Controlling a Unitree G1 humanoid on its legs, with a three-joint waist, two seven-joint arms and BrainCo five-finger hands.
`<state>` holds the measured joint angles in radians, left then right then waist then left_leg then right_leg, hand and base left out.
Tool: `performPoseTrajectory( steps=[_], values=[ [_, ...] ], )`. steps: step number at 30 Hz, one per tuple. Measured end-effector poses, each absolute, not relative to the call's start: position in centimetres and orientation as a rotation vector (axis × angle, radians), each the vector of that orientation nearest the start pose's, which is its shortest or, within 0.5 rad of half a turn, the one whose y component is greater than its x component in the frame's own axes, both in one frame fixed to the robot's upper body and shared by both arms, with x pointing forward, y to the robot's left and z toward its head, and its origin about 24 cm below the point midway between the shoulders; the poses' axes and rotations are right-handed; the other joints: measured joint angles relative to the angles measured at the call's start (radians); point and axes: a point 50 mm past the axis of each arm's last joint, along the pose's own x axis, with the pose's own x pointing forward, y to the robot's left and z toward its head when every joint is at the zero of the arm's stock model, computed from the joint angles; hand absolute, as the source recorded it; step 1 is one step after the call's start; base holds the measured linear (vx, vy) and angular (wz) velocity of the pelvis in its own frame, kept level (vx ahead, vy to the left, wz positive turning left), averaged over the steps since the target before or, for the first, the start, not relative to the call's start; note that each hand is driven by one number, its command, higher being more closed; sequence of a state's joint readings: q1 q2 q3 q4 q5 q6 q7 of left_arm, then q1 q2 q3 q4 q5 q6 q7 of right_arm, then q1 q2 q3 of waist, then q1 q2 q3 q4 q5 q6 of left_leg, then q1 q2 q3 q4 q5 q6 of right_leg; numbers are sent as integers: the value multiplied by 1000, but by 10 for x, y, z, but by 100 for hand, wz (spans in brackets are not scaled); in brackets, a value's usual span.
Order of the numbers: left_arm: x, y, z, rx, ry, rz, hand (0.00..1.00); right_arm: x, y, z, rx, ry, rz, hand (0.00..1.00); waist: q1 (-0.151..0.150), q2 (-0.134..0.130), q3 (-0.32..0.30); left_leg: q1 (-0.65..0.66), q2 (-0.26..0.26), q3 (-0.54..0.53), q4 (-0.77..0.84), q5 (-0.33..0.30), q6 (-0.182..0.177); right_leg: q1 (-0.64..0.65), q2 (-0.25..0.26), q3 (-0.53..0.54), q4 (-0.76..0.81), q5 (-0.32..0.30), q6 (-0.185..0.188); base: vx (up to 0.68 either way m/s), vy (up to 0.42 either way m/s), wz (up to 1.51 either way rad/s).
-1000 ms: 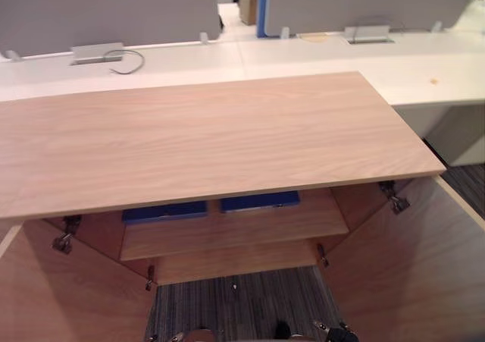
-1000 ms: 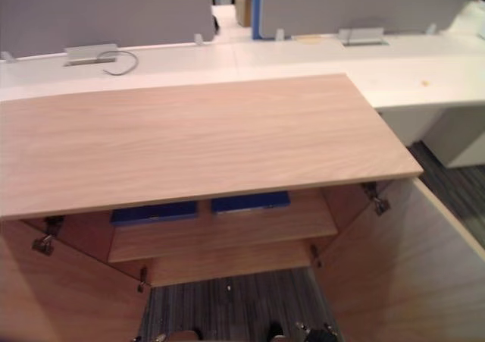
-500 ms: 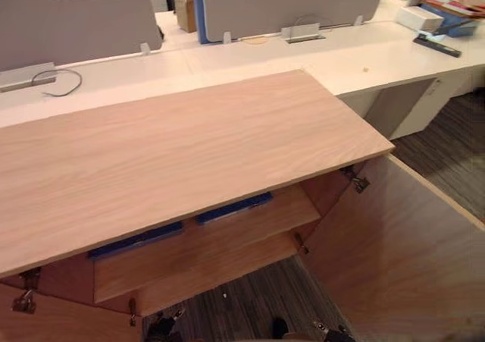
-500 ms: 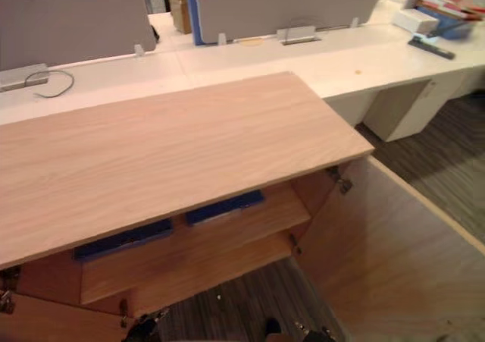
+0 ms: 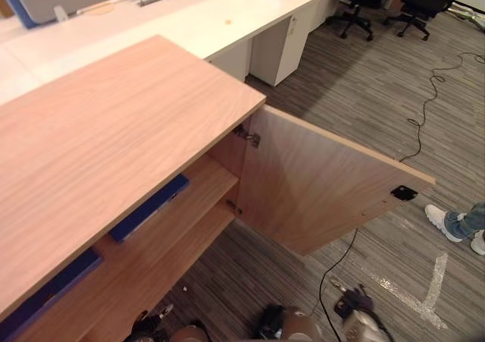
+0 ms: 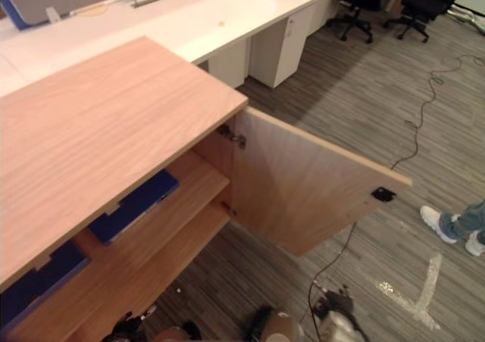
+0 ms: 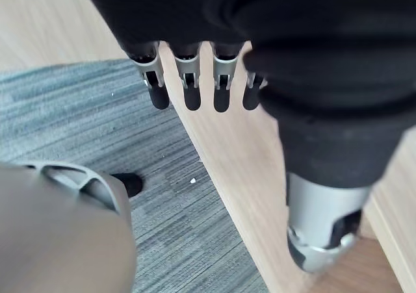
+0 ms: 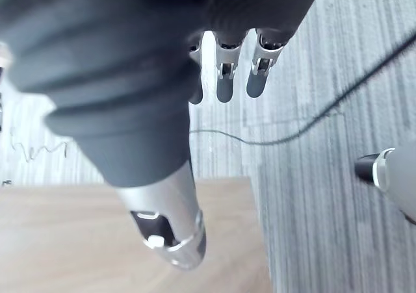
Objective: Walk over to the cabinet, pick up the folder, carry it to the office cabinet, place the folder inside the office cabinet, then close the office cabinet door
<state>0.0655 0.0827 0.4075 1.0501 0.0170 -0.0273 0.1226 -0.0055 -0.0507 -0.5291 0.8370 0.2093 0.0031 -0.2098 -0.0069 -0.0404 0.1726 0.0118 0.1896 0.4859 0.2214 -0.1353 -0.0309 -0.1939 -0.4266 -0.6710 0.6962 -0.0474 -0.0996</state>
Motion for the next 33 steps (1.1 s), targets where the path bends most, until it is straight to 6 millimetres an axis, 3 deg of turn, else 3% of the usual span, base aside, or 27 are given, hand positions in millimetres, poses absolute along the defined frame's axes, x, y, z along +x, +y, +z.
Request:
performPoseTrajectory(
  steps=[1,2,6,9,12,14,18,24,27,33],
  values=[
    [81,245,-155,-33,1086,553,0,146,-260,-121,283,774,-790,0,2,-23,-14,-3,13,20,15,-4,-23,38,-10,-1,-95,115,69,56,-204,-87],
    [74,242,-157,-39,1111,553,0,156,-266,-114,257,740,-780,0,10,-14,-19,1,44,46,-6,17,-37,56,61,-19,-195,97,89,41,-236,-96],
    [74,239,-157,-40,1113,545,0,182,-287,-90,195,624,-769,0,23,-10,-22,62,36,146,-123,98,-63,139,209,-5,-528,95,92,-25,-188,-77],
    [76,236,-157,-91,1094,570,0,177,-289,-91,188,635,-765,0,22,-4,-32,79,23,155,-151,109,-78,185,247,16,-646,116,128,-62,-72,-21],
    [80,233,-156,-109,1069,570,0,174,-289,-92,184,647,-761,0,22,2,-36,76,11,135,-166,116,-81,184,249,17,-656,125,139,-68,-38,5],
    [77,233,-155,-95,1069,561,0,183,-292,-83,162,601,-733,0,21,3,-38,76,3,129,-168,116,-80,184,242,18,-659,132,144,-67,5,6],
    [66,233,-157,-73,1096,549,0,211,-312,-49,80,470,-694,0,23,3,-53,63,-22,113,-172,119,-71,180,227,16,-681,159,149,-45,10,6],
    [58,232,-159,-24,1127,496,0,278,-329,25,-54,225,-582,0,39,10,-63,37,-45,53,-168,125,-56,183,205,-15,-689,179,147,-37,-10,15],
    [57,229,-159,-28,1132,483,0,299,-324,36,-46,219,-501,0,58,22,-69,23,-46,25,-162,128,-51,190,202,-39,-689,180,146,-31,-35,26],
    [47,222,-162,-28,1167,453,0,314,-312,29,-10,292,-428,0,89,45,-67,22,-54,-9,-161,133,-44,213,194,-67,-691,181,147,-17,-16,19]
  ],
)
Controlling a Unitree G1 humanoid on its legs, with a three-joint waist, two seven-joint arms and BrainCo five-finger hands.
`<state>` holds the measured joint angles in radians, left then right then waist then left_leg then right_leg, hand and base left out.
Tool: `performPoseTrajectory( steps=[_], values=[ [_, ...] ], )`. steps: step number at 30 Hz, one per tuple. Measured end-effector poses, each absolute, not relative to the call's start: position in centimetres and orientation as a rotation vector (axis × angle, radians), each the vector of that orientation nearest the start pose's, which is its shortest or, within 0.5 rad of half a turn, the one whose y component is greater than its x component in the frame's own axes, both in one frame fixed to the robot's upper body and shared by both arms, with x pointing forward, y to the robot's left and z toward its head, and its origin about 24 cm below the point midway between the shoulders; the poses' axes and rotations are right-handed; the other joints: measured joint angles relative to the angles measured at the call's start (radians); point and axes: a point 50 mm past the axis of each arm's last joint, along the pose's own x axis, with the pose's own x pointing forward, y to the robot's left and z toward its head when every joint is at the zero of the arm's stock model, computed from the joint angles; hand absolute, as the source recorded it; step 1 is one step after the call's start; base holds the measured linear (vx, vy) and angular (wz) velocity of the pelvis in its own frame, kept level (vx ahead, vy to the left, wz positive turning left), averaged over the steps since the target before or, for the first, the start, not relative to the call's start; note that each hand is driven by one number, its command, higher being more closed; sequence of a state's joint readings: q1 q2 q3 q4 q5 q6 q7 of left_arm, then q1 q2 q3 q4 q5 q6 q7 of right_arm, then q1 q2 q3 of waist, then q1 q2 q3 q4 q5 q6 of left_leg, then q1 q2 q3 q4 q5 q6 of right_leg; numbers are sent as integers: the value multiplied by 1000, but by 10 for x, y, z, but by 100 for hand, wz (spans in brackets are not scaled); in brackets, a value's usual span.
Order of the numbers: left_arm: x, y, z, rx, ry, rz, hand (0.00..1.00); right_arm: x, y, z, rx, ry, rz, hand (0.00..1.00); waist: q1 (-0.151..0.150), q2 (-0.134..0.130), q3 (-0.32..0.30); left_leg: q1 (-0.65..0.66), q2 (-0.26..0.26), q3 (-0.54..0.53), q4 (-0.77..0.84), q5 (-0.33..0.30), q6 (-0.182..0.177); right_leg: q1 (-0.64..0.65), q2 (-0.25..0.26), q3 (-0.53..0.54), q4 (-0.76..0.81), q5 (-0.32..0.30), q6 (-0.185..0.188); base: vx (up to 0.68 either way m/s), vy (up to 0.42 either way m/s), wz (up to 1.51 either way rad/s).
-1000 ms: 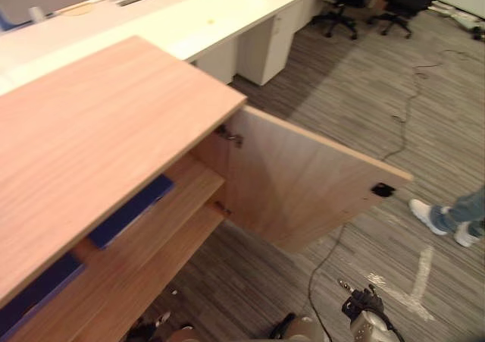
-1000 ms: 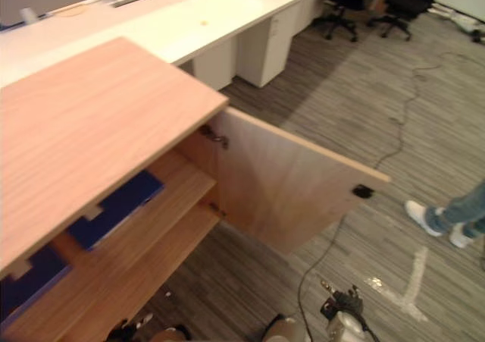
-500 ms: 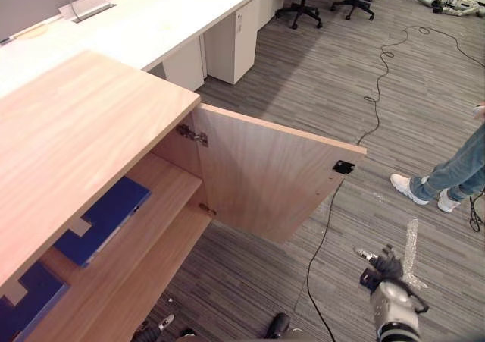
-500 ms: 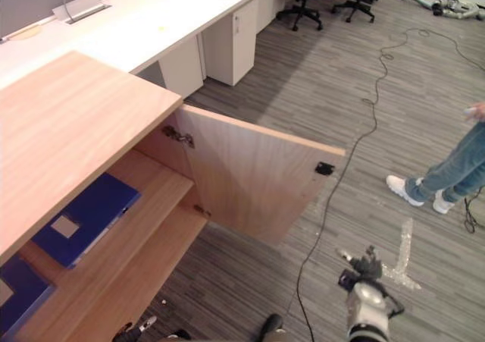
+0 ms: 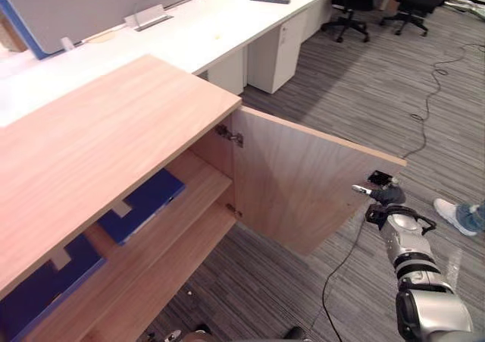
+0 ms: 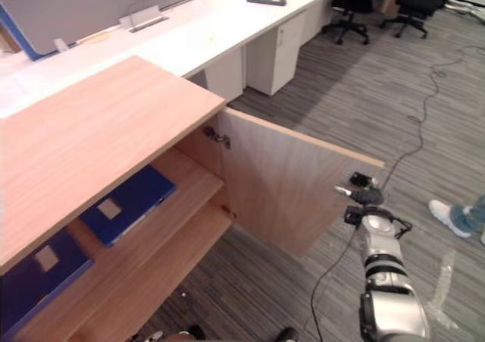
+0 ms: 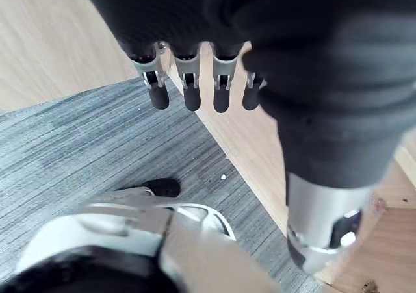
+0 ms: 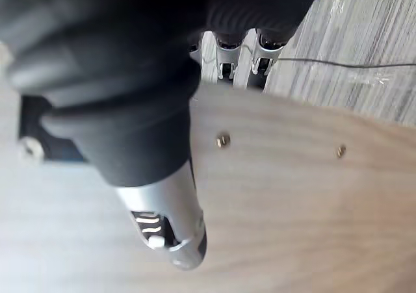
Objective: Walk over to the cabinet, pick up the folder, carry it to the office cabinet, place the folder inside the office cabinet, then close the office cabinet door
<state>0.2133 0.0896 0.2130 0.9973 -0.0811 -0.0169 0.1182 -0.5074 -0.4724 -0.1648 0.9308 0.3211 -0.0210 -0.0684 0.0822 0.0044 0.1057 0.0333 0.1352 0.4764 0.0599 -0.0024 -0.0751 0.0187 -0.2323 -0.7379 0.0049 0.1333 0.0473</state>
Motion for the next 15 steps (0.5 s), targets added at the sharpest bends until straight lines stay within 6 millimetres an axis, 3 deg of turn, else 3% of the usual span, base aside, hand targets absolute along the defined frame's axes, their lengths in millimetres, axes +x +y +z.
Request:
performPoseTrajectory(
  steps=[2,9,12,15],
  values=[
    [40,221,-164,-32,1192,447,0,316,-312,31,-10,297,-420,0,3,9,6,0,-6,-3,0,0,4,0,-6,0,0,3,0,-7,1,2],
    [41,219,-164,-19,1190,409,0,316,-311,23,-89,375,-383,0,1,16,15,-15,-9,-35,10,0,11,-1,-7,-5,-3,9,-2,-17,-20,1],
    [43,219,-164,-17,1185,405,0,318,-304,22,-217,411,-305,0,-8,20,24,-17,-7,-36,11,0,11,0,5,2,-29,21,-6,-47,-42,-10],
    [43,221,-163,0,1183,401,0,321,-294,25,-484,449,-145,0,-32,19,29,-16,3,-37,11,0,11,-1,22,13,-42,22,-7,-26,-49,-13]
  ],
)
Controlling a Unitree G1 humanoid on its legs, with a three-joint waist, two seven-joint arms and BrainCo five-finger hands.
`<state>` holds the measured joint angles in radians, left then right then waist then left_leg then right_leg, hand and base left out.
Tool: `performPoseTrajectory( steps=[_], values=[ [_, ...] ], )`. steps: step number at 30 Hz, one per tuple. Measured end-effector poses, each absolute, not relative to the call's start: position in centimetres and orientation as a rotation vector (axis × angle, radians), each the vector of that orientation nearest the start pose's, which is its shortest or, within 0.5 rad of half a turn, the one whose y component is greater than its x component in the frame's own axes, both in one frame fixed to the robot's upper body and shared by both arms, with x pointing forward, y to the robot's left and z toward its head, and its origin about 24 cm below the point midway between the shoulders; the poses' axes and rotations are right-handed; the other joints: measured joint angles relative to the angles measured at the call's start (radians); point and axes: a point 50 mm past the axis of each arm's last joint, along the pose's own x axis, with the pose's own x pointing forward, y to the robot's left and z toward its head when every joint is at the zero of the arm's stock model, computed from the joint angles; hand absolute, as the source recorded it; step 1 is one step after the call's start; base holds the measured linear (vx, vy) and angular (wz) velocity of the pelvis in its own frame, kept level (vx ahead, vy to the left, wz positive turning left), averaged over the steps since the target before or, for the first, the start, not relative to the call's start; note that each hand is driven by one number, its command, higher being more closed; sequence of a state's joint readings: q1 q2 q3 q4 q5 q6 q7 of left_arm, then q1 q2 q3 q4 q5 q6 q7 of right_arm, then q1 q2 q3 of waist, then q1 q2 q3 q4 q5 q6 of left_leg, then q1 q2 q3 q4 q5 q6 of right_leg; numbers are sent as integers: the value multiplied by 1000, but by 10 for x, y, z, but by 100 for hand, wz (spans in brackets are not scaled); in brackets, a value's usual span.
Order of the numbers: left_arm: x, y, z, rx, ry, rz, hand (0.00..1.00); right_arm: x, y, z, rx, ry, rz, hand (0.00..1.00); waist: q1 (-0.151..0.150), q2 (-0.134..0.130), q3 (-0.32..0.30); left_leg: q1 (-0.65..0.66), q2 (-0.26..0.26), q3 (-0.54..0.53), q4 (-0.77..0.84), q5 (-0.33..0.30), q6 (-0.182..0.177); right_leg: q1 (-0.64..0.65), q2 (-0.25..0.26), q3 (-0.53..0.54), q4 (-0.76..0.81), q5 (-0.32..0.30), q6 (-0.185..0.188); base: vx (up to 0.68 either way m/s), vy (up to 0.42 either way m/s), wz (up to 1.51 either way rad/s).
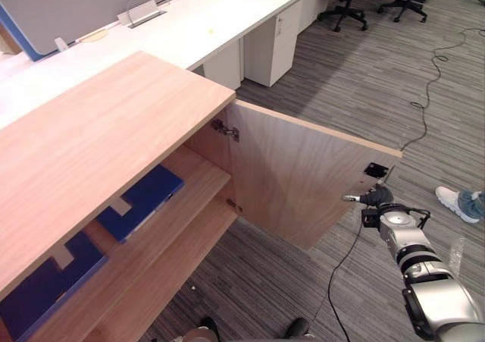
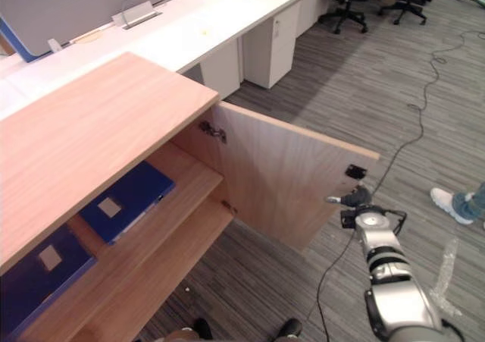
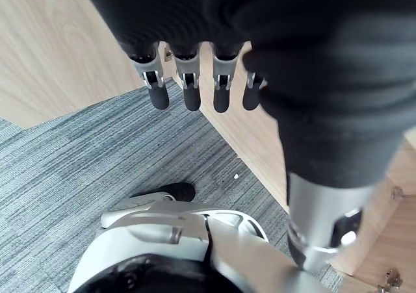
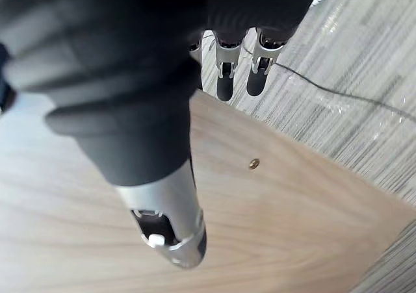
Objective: Walk over to the cabinet, pick up the folder, carry it to the office cabinet, place the folder inside the office cabinet, then close the office cabinet door
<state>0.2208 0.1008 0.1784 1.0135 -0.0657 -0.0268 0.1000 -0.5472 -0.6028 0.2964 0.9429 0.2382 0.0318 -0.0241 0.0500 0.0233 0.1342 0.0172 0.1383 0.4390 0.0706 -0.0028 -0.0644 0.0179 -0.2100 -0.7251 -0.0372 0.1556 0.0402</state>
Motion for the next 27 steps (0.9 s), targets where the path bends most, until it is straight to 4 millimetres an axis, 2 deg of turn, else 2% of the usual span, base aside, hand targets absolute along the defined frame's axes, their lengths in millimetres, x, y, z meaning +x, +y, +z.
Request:
performPoseTrajectory(
  steps=[1,3,4,6,7,9,10,11,12,15,18,22,27],
  values=[
    [42,222,-163,8,1183,397,0,322,-291,27,-558,453,-94,0,-7,0,0,0,4,2,0,0,-1,-1,5,4,-4,0,0,-14,-65,-23],
    [45,224,-163,29,1176,378,0,320,-277,36,-830,459,166,0,-31,0,0,1,26,11,5,-3,-13,-3,33,26,-19,2,-4,-13,-82,-31],
    [47,224,-162,32,1173,373,0,318,-272,38,-898,458,241,0,-37,-1,0,2,33,15,6,-3,-16,-3,41,30,-22,2,-4,-1,-99,-29],
    [55,223,-162,52,1157,343,0,305,-244,48,-1134,405,552,0,-47,-2,-2,4,66,37,8,-5,-29,-13,75,52,-27,-8,-19,20,-133,-33],
    [57,222,-162,54,1153,338,0,301,-233,51,-1175,376,625,0,-48,-2,-3,5,76,44,8,-4,-30,-17,85,59,-27,-11,-24,33,-145,-39],
    [62,223,-161,78,1143,328,0,280,-173,65,-1153,163,931,0,-50,-2,-5,6,101,47,8,-1,-33,-29,115,75,-25,-24,-43,40,-124,-28],
    [64,224,-161,83,1139,326,0,275,-164,64,-1150,147,987,0,-48,-3,-6,6,105,45,6,1,-32,-30,121,75,-25,-27,-47,49,-113,-11],
    [66,224,-160,94,1132,319,0,264,-148,59,-1112,95,1099,0,-40,-3,-8,8,115,45,4,6,-40,-30,132,75,-24,-32,-54,43,-80,-4],
    [67,224,-160,99,1130,314,0,256,-126,63,-1065,-8,1175,0,-33,-4,-11,10,119,45,1,9,-43,-30,137,75,-23,-35,-58,59,-82,-2],
    [72,222,-160,100,1119,307,0,248,-87,81,-1005,-250,1251,0,-2,-7,-30,16,119,44,1,11,-43,-27,135,76,-18,-37,-60,31,-20,0],
    [73,225,-159,97,1113,324,0,249,-74,84,-1048,-329,1251,0,21,-25,-43,19,113,39,0,10,-43,-21,127,73,-16,-37,-59,-1,39,6],
    [66,232,-159,115,1133,346,0,235,-53,67,-1049,-344,1338,0,28,-63,-67,18,107,28,-1,10,-45,-19,119,68,-10,-37,-58,-8,33,5],
    [64,233,-160,96,1148,372,0,235,-47,54,-1031,-298,1357,0,34,-64,-71,16,97,10,-19,21,-40,-16,112,51,-9,-35,-56,-12,13,10]
  ],
)
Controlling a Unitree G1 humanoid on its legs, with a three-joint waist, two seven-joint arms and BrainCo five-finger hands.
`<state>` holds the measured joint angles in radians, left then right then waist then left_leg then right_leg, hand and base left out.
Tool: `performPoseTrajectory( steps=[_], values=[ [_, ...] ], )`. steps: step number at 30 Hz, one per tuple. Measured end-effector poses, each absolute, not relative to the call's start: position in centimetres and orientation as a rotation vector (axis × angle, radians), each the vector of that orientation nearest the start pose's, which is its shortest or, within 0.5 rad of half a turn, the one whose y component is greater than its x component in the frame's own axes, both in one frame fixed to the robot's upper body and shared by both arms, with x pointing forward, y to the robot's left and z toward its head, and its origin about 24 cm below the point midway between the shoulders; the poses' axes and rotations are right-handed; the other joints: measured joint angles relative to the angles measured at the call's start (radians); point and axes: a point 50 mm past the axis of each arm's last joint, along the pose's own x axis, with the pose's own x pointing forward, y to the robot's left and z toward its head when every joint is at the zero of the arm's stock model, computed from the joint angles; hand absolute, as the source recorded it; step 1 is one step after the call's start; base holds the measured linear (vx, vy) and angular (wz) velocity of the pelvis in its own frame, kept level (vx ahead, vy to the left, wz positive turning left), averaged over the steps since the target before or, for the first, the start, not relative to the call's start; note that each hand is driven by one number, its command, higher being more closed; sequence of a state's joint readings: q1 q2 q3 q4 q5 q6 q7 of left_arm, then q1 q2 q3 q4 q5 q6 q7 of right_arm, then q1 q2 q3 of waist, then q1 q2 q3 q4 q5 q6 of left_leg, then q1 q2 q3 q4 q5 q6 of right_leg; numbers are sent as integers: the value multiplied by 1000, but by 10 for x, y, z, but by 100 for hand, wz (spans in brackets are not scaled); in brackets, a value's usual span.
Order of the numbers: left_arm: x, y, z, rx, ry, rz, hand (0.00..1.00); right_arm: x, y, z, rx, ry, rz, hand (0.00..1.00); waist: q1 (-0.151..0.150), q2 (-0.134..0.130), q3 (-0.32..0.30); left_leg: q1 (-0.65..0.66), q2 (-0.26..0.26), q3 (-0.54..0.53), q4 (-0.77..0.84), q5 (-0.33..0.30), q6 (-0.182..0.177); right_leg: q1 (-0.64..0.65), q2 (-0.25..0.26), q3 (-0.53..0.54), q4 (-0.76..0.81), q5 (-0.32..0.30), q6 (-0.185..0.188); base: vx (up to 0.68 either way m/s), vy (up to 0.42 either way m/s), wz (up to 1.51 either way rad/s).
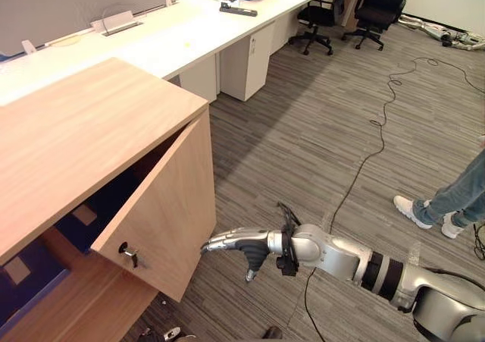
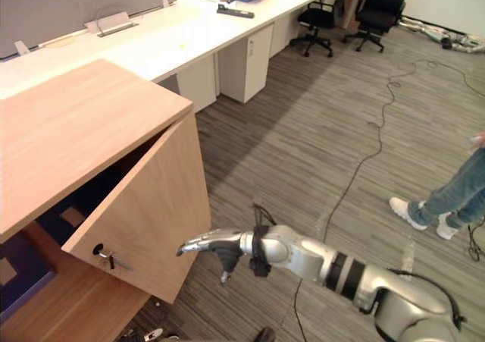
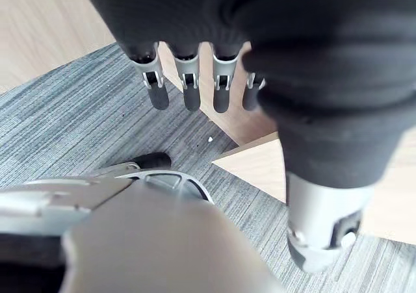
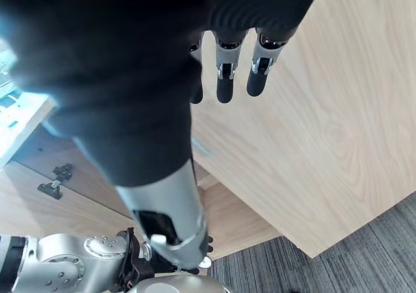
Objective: Walk over to the cabinet, pick up the folder, carry it to the office cabinet, place the folder inside the office cabinet, then close the office cabinet door
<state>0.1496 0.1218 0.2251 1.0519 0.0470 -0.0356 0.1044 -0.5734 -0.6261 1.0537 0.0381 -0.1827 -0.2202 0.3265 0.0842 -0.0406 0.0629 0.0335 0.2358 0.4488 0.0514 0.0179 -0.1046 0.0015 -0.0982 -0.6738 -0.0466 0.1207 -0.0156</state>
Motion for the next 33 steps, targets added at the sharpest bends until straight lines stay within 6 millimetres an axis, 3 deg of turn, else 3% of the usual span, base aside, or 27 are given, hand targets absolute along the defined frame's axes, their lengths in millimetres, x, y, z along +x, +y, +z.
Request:
performPoseTrajectory(
  steps=[4,7,10,12,15,16,17,18,19,20,21,23,25,26,27,28,29,31,33],
  values=[
    [63,231,-160,88,1152,376,0,236,-50,37,-1036,-225,1343,0,14,0,-1,0,-3,-10,-8,10,-7,4,-4,-10,0,0,0,-5,2,9],
    [62,230,-161,80,1156,385,0,236,-55,8,-1036,-91,1312,0,22,4,-3,-3,-10,-22,-9,10,-4,1,-21,-22,22,-10,12,9,31,15],
    [63,228,-161,80,1155,379,0,240,-77,-24,-1026,86,1151,0,22,14,-6,-14,-38,-61,-15,15,4,-18,-76,-54,102,-46,31,45,94,40],
    [63,225,-162,85,1155,368,0,238,-108,-50,-983,266,970,0,19,24,-4,-9,-87,-112,-21,7,28,-23,-177,-91,248,-114,64,54,153,73],
    [64,224,-162,110,1156,340,0,223,-139,-75,-894,440,771,0,10,15,-9,1,-172,-188,-35,-8,50,-17,-324,-136,424,-181,99,70,174,95],
    [63,223,-162,122,1159,325,0,215,-153,-86,-837,523,669,0,4,15,-8,1,-202,-229,-38,-12,69,-30,-388,-101,516,-179,69,52,138,99],
    [63,224,-162,137,1159,314,0,208,-160,-95,-794,585,589,0,-6,17,-9,0,-217,-262,-30,-15,79,-54,-411,-18,583,-164,13,79,220,130],
    [63,224,-161,152,1156,305,0,200,-164,-105,-721,657,464,0,-16,13,-3,2,-225,-312,-15,-27,98,-95,-412,144,672,-119,-50,77,178,107],
    [64,224,-161,154,1153,303,0,198,-164,-107,-691,674,419,0,-20,13,4,3,-225,-333,-7,-29,102,-113,-408,198,703,-101,-72,112,134,104],
    [66,225,-160,161,1146,302,0,194,-165,-111,-647,696,358,0,-29,21,12,-6,-214,-375,11,-36,112,-126,-358,290,695,-162,-13,97,-12,117],
    [72,225,-159,161,1129,302,0,188,-168,-114,-584,720,280,0,-43,25,24,-41,-191,-448,43,-41,116,-129,-241,414,637,-245,27,88,-45,146],
    [85,226,-157,163,1101,299,0,177,-179,-119,-475,773,131,0,-53,25,63,-67,-169,-553,60,-43,113,-135,-63,628,544,-302,72,55,-92,155],
    [89,228,-155,170,1092,299,0,150,-198,-133,-352,888,-55,0,-83,17,76,-89,-186,-683,69,-46,103,-139,45,792,438,-308,88,40,-210,196],
    [89,232,-154,162,1088,321,0,128,-207,-142,-282,971,-145,0,-93,-3,81,-106,-217,-748,92,-56,85,-126,58,866,379,-307,89,7,-333,242],
    [92,235,-153,127,1073,368,0,106,-211,-150,-203,1045,-237,0,-95,-21,88,-123,-250,-800,137,-79,58,-115,48,854,388,-295,93,-10,-314,184],
    [93,234,-152,105,1065,385,0,95,-214,-153,-166,1082,-286,0,-89,-18,85,-126,-247,-800,153,-84,50,-120,49,825,395,-306,93,10,-334,145],
    [91,230,-153,59,1056,417,0,76,-216,-159,-86,1139,-373,0,-82,3,76,-157,-224,-755,205,-90,48,-116,51,768,391,-317,76,50,-235,92],
    [86,229,-154,14,1065,457,0,65,-217,-162,-8,1175,-435,0,-90,23,72,-192,-194,-704,239,-105,35,-97,65,694,369,-318,66,83,-175,105],
    [73,231,-157,-78,1080,558,0,55,-215,-165,16,1214,-451,0,-76,23,65,-186,-153,-694,217,-111,1,-65,86,639,339,-318,57,114,-148,68]
  ],
)
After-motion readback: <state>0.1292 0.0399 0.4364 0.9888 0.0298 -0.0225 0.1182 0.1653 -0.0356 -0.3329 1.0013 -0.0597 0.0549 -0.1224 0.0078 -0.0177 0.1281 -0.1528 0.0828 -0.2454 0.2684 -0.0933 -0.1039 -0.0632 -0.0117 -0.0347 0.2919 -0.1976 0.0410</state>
